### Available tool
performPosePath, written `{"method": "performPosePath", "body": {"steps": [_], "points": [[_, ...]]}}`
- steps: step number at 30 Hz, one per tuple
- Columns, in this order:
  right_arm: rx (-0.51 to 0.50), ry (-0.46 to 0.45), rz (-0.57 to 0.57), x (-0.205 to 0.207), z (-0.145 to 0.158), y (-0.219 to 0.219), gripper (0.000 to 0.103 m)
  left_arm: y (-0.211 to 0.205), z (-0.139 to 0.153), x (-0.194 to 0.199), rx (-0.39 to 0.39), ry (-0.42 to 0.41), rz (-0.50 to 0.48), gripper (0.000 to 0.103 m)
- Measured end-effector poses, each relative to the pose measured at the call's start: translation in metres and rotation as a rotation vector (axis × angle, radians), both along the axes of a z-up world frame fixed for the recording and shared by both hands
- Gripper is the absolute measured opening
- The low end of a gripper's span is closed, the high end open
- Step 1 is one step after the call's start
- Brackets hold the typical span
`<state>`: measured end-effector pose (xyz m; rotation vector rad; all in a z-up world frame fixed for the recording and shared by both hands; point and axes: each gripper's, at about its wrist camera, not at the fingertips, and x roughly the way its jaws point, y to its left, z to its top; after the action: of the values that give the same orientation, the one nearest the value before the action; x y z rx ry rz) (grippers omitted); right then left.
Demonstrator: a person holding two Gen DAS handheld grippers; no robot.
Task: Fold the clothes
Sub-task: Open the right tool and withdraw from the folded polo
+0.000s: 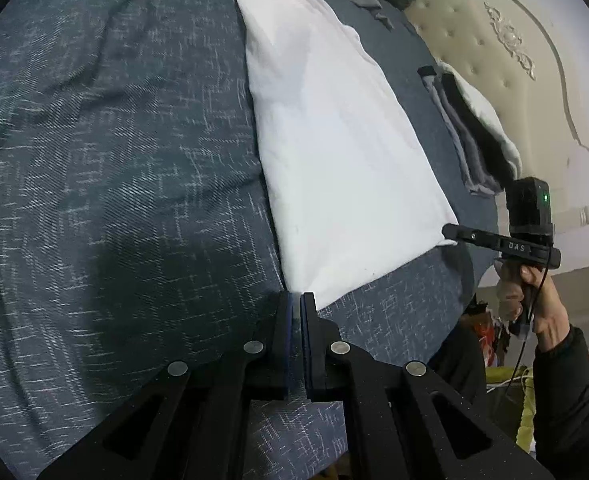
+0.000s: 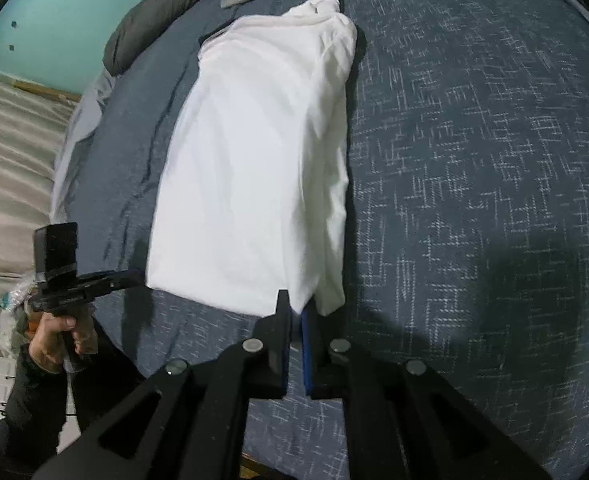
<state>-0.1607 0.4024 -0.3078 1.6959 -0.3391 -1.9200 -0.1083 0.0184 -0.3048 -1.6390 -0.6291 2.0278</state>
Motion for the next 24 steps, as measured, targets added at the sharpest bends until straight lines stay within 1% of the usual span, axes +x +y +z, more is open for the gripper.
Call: {"method": "performPosePath", "body": {"steps": [1,3,5,6,8,13,17,18,20,24], "points": [[-0.001,0.004,-0.004,0.000,0.001,0.001,0.008,-0.002,0.001,-0.001,-0.003,0.002,0.007,0.004],[0.027,0.011,-0.017,-0.001,0.003,0.002,0.011,-0.004,0.001,-0.003,-0.003,0.005,0.018,0.005],[0.042,0.018,-0.039,-0.002,0.004,0.004,0.019,-0.002,0.001,-0.006,-0.002,0.006,0.025,0.008],[0.043,0.022,-0.054,-0.004,0.004,0.005,0.019,0.000,0.001,-0.008,-0.002,0.006,0.027,0.010],[0.043,0.030,-0.061,-0.006,0.005,0.004,0.020,0.005,0.000,-0.011,0.003,0.010,0.025,0.013],[0.080,0.017,-0.047,-0.006,-0.003,-0.008,0.020,0.018,-0.007,-0.017,0.000,-0.001,0.003,0.013],[0.089,0.003,-0.046,-0.004,-0.013,-0.010,0.020,0.018,-0.008,-0.016,-0.002,0.004,-0.005,0.012],[0.092,0.002,-0.047,-0.003,-0.014,-0.011,0.020,0.018,-0.007,-0.016,-0.003,0.006,-0.007,0.011],[0.095,0.002,-0.047,-0.001,-0.016,-0.012,0.020,0.017,-0.007,-0.015,-0.006,0.011,-0.009,0.006],[0.100,0.006,-0.041,0.002,-0.016,-0.013,0.020,0.014,-0.005,-0.013,-0.012,0.019,-0.014,0.004]]}}
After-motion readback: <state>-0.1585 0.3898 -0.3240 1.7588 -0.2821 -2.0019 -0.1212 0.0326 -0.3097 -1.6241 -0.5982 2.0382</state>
